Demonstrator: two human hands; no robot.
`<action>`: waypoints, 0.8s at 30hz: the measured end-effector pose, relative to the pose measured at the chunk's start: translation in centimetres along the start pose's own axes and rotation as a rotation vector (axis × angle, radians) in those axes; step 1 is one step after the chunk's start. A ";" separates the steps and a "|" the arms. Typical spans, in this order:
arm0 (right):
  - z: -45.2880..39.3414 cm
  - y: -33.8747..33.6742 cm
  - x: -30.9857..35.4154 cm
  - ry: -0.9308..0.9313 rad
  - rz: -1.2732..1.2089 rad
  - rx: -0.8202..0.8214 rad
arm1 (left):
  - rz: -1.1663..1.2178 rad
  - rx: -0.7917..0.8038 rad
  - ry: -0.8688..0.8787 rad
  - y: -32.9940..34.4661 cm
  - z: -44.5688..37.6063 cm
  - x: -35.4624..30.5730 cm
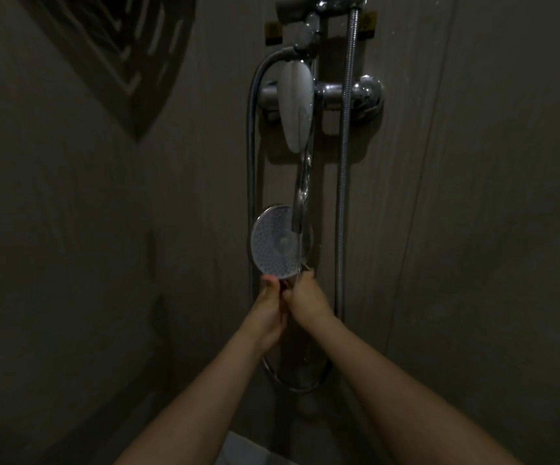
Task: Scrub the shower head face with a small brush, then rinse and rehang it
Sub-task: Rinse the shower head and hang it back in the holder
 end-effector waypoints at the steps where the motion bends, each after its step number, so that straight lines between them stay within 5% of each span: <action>1: -0.2 0.1 0.2 -0.023 0.065 -0.008 | -0.071 -0.022 0.000 -0.2 0.2 -0.4; 6: 1.3 1.5 2.4 -0.138 0.662 0.163 | -0.074 -0.271 -0.006 -3.2 0.6 -1.3; 8: 2.4 1.5 3.4 -0.140 0.751 0.315 | -0.127 -0.314 -0.012 -3.8 0.6 -1.5; 11: 3.0 -0.3 6.0 -0.148 0.773 0.318 | -0.247 -0.347 0.010 -4.3 0.7 -2.1; 18: 4.7 -5.6 13.5 -0.267 0.454 0.125 | -0.432 -0.344 0.122 -4.8 0.8 -2.5; 24: 5.7 -13.0 17.6 -0.396 -0.084 -0.148 | -0.582 -0.357 -0.067 -5.0 1.9 -2.0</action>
Point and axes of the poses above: each hand's wrist, its own z-axis away from the middle knuckle, its own y-axis out of the palm, x = y × z, the point moved 10 cm from there along -z, towards the middle knuckle, and after that the axes turned 9 degrees about y, right-handed, at the moved point
